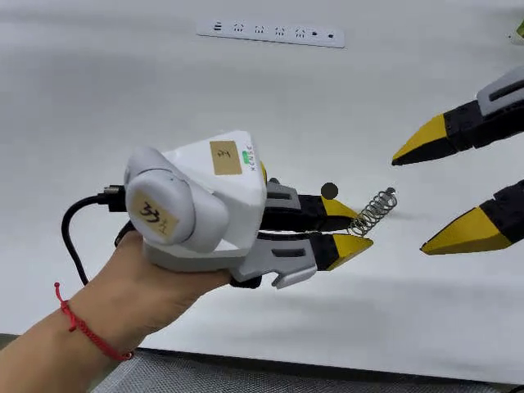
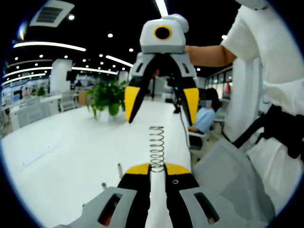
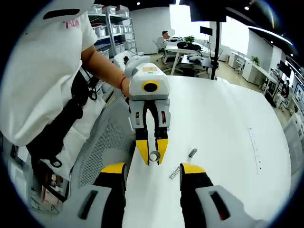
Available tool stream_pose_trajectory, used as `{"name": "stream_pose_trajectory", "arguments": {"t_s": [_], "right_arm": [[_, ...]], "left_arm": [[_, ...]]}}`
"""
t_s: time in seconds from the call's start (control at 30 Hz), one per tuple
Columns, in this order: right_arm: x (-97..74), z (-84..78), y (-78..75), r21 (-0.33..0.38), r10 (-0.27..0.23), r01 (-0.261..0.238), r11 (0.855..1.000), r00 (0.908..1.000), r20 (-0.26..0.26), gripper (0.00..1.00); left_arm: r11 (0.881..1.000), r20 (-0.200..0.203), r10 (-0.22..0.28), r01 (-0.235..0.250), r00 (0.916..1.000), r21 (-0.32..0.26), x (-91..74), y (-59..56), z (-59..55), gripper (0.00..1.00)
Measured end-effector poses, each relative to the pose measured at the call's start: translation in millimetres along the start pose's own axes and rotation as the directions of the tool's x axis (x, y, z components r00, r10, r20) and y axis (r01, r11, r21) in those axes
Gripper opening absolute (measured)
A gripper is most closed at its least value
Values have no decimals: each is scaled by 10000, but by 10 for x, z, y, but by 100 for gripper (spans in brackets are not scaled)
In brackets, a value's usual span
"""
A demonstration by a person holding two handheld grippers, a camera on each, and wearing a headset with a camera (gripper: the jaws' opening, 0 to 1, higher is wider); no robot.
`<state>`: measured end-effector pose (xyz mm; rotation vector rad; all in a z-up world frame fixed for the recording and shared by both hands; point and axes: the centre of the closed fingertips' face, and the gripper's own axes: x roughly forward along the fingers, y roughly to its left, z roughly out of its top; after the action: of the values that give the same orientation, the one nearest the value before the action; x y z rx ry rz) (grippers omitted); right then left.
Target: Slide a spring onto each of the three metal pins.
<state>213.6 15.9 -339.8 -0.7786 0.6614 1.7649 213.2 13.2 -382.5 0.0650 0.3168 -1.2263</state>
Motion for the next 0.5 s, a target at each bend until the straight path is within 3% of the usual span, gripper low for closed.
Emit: {"name": "stream_pose_trajectory", "arguments": {"t_s": [0.13,0.5], "right_arm": [[46,29,15,-438,509,-534,9976,9971,-564,40],[222,96,74,-1157,1192,-1364,9839,9824,-1439,29]], "left_arm": [[10000,28,-69,69,10000,20,16,-22,-1,10],[9998,196,-188,188,9996,3,53,-61,29,10]]}}
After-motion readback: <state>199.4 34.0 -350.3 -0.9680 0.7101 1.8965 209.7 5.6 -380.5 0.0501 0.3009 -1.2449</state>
